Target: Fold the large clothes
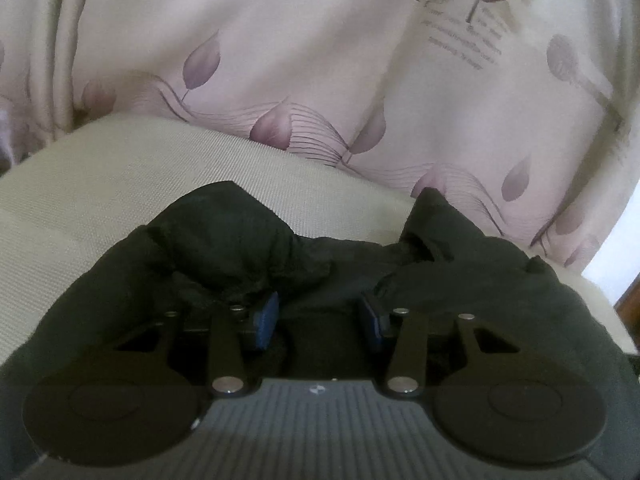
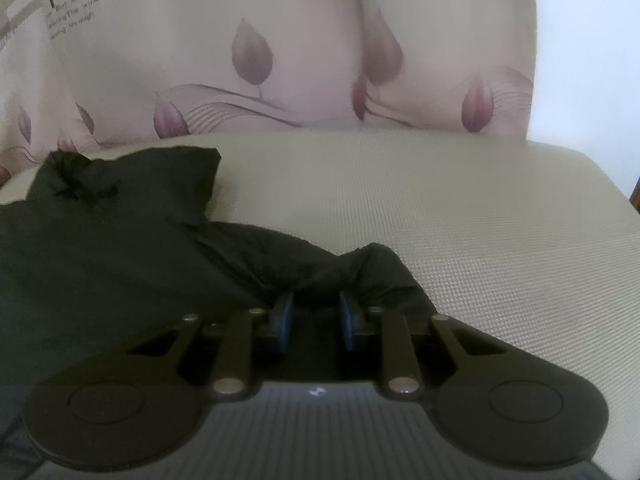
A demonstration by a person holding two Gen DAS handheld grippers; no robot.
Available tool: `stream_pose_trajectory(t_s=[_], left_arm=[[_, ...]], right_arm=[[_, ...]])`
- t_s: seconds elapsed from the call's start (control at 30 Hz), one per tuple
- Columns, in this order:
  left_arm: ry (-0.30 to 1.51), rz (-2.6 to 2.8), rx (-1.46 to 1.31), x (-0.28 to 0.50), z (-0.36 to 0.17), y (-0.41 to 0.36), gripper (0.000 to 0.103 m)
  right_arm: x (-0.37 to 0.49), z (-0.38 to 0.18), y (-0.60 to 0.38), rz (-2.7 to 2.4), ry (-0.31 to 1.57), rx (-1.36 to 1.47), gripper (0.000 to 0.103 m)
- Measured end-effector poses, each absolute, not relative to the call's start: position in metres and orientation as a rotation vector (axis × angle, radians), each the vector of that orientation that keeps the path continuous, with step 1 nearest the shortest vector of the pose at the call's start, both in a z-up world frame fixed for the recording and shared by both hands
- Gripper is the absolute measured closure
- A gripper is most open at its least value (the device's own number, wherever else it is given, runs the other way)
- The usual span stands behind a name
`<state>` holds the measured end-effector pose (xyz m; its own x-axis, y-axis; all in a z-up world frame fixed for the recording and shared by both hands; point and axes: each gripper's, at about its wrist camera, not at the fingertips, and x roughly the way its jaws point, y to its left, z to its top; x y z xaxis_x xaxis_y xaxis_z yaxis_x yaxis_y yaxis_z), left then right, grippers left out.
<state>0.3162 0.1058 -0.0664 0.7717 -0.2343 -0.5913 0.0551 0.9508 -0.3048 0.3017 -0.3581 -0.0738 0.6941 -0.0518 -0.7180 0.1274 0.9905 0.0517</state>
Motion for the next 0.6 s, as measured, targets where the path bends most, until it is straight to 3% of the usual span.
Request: stream_pose_trajectory(t_s=[0.23,0.47,0.6], left_arm=[[0.670,-0.172,-0.374,0.318,-0.079,0.117,0.061],[0.694,-0.127,-0.513,0.319,-0.095,0.137,0.088],[0.709,-0.117,-0.555,0.321,-0.098,0.144,0.091]], right_arm=[[0.299,-0.082,-0.357,-0.123,0.768,0.092,0.081],[0.299,-0.086,-0.353,-0.136,0.744,0.062,0.081],[0.300,-0.085,-0.352,-0.134,0.745,0.052,0.081]])
